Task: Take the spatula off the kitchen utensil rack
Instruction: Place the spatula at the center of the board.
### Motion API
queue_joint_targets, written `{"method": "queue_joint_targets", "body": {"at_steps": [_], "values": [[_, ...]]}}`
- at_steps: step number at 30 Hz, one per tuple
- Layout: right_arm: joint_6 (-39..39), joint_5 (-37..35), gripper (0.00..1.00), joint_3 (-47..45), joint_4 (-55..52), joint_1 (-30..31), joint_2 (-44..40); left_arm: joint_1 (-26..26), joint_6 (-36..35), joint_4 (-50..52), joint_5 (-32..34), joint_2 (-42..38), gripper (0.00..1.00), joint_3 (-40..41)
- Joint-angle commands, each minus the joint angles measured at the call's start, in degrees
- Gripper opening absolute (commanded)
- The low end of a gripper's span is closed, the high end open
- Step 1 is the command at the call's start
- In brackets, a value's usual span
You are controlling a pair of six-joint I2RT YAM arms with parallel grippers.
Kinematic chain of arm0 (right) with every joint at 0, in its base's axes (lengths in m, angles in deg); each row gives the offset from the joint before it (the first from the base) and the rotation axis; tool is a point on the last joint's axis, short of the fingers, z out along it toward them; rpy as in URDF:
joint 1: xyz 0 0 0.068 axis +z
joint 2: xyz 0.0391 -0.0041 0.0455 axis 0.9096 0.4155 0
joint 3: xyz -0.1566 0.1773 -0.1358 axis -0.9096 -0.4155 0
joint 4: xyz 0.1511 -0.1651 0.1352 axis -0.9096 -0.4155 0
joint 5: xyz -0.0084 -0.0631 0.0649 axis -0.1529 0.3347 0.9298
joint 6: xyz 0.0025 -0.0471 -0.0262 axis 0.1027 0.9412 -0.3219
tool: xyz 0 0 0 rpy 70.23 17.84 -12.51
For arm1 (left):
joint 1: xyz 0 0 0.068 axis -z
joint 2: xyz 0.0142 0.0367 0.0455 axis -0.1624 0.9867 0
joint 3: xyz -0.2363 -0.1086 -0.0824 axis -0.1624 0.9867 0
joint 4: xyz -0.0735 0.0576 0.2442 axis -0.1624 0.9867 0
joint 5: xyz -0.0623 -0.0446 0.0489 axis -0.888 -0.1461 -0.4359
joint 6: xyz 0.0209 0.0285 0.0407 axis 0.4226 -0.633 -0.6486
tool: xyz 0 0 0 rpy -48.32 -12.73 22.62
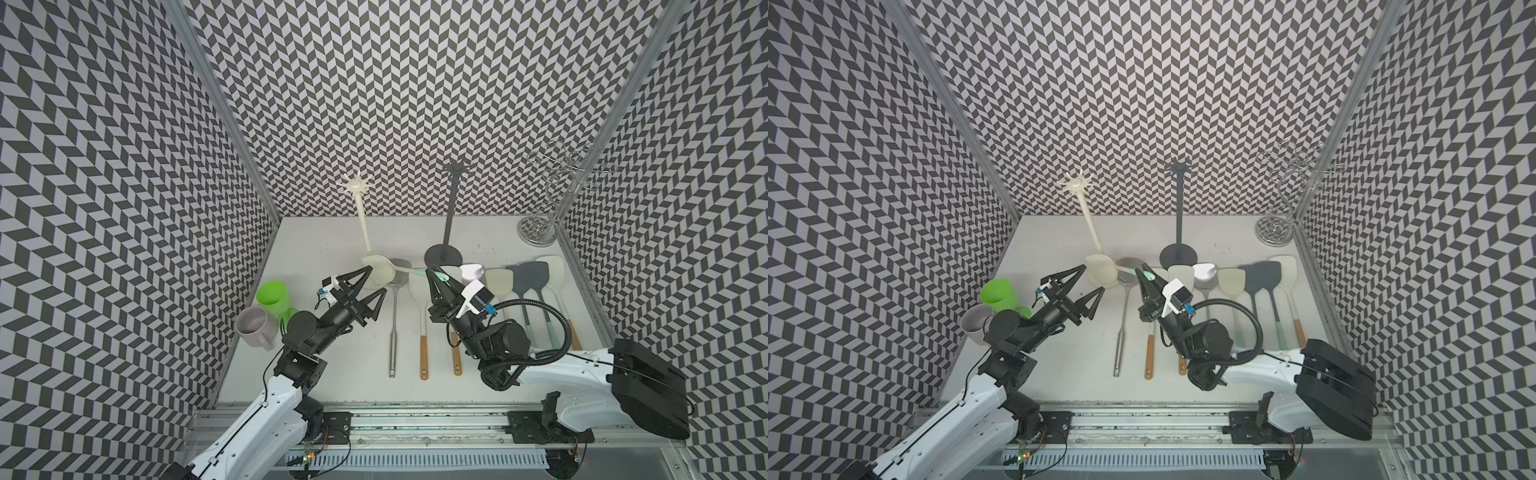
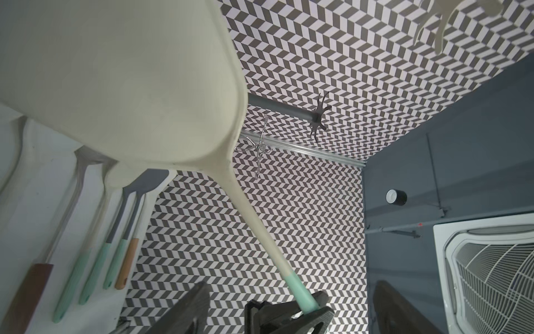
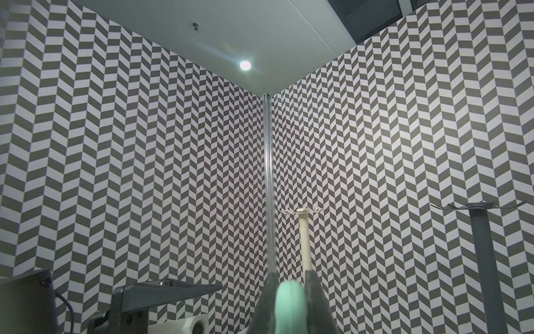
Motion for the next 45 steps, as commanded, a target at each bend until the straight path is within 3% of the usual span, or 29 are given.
{"method": "queue_joint_targets", "body": {"at_steps": [1, 13, 19, 28, 34, 41, 45], "values": [[4.72, -2.57, 0.0, 1.06, 15.91, 1.73, 2.89, 2.37, 4.97, 1.37, 3.71, -0.25, 0.87, -0.56], [7.31, -4.99, 0.0, 3.97, 22.54, 5.33, 9.2, 7.42, 6.52, 1.1, 3.92, 7.53, 0.82, -4.34], [7.48, -4.86, 0.0, 3.42, 23.44, 6.1, 8.79, 7.3, 8.17, -2.5, 5.15, 10.4, 0.7, -2.86], [6.91, -5.56, 0.0, 1.21, 24.1, 7.11, 7.89, 5.22, 9.26, -6.19, 4.43, 14.97, 0.34, -2.7], [6.27, -5.96, 0.0, 0.27, 24.08, 7.22, 6.91, 4.61, 8.88, -5.97, 4.83, 15.17, 0.0, -2.79], [6.92, -6.72, 0.0, -0.56, 24.08, 7.53, 6.27, 4.54, 6.39, -3.13, 7.96, 12.99, 0.0, -3.66], [9.05, -7.6, 0.35, -3.09, 23.49, 8.9, 4.76, 2.64, 2.76, 0.5, 8.64, 10.75, 0.0, -3.98]]}}
